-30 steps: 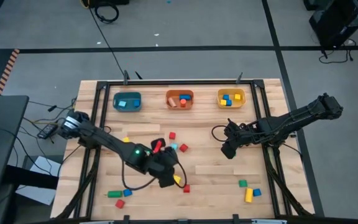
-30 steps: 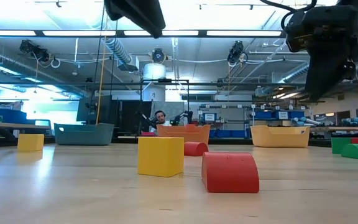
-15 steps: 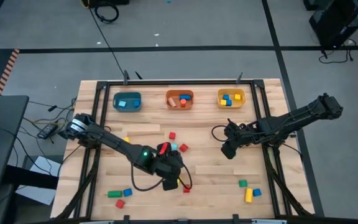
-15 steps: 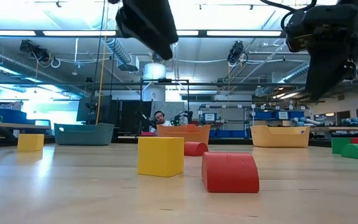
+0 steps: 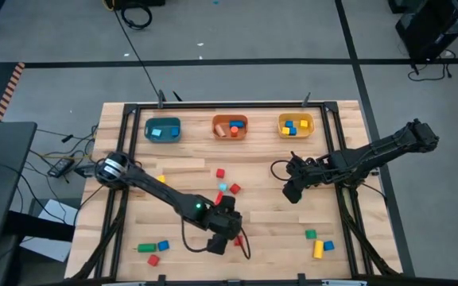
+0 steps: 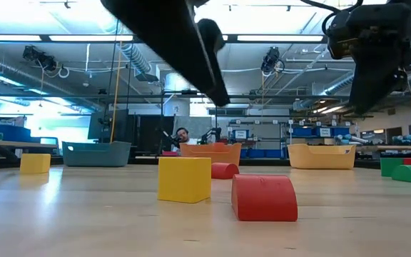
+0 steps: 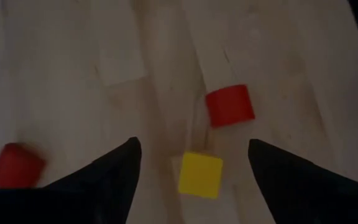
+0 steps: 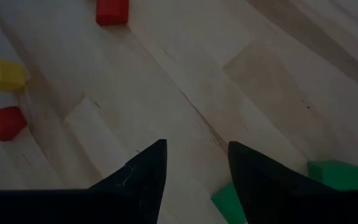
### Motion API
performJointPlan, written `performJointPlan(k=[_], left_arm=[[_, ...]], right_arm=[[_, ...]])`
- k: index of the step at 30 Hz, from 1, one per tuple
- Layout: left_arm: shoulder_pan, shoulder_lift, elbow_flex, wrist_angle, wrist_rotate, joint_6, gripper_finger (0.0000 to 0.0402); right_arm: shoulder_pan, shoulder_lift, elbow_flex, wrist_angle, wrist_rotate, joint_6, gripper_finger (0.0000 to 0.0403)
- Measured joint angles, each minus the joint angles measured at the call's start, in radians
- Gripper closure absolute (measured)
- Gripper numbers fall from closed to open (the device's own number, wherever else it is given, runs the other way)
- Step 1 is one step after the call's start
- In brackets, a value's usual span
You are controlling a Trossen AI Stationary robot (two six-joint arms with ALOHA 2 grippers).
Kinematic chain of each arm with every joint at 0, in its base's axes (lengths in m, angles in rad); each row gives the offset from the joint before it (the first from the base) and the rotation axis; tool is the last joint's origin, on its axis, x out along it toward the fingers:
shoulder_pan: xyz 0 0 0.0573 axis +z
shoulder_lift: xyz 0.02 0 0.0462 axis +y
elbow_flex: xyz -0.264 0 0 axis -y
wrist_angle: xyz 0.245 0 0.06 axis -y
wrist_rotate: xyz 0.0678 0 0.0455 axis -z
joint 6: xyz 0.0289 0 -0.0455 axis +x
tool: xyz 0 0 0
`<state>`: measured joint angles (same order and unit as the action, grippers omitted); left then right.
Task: Sort blocks by size
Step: Put the red half-circle block into the blue bin
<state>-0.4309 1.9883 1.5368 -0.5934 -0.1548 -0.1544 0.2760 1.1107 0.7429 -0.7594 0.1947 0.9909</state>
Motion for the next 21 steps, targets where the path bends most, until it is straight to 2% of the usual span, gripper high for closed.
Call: performJointPlan(k=[4, 9, 15, 21], left_arm=[[0.005, 0.029, 0.000, 0.003, 0.046, 0.016, 0.0108], [0.004, 0.068, -0.001, 0.008, 0.055, 0.014, 0.0114], [0.005, 0.073, -0.001, 0.115, 0.049, -0.002, 0.0115], [0.005, 0.101, -0.010, 0.166, 0.045, 0.093, 0.0115]], right_arm=[[0.009, 0.000, 0.000, 0.000, 0.001, 0.000, 0.0218], [0.027, 0.000, 0.000, -0.001, 0.001, 0.000, 0.0218], [0.039, 0.000, 0.000, -0.001, 0.002, 0.000, 0.0218], [0.039, 0.000, 0.000, 0.001, 0.002, 0.000, 0.0218]])
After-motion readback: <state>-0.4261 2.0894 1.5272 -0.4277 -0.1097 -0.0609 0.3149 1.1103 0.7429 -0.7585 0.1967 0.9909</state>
